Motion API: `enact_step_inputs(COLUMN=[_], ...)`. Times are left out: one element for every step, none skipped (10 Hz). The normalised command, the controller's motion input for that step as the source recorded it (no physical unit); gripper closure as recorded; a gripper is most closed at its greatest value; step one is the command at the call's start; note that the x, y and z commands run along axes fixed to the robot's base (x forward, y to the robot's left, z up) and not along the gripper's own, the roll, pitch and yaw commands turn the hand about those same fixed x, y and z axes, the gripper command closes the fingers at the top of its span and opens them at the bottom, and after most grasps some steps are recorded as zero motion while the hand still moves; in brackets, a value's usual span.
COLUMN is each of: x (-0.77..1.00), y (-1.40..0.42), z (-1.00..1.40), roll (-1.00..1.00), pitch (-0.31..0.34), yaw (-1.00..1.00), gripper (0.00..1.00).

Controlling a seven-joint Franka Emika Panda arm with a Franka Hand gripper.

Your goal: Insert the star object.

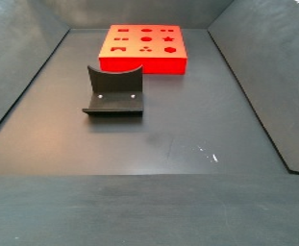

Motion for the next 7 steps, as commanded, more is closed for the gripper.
enact_step_inputs(x=[0.00, 0.07, -0.04, 0.00, 0.08, 0.00, 0.00], y=[-0.02, -0.02, -0.10, -0.44, -0.47, -0.38, -0.22], z=[0.00, -0.10, -0.59, -0.53, -0.80, -0.87, -0.75], roll=[0.00, -0.08, 0.10, 0.37, 0.27, 0.19, 0.12], pitch=[0.000, -0.003, -0.020, -0.014, -0.034, -0.086, -0.164], yaw=[0.00, 0.00, -0.31, -0.44, -0.48, -0.49, -0.61], gripper=[1.00, 1.00, 1.00, 1.00, 1.00, 1.00, 1.00])
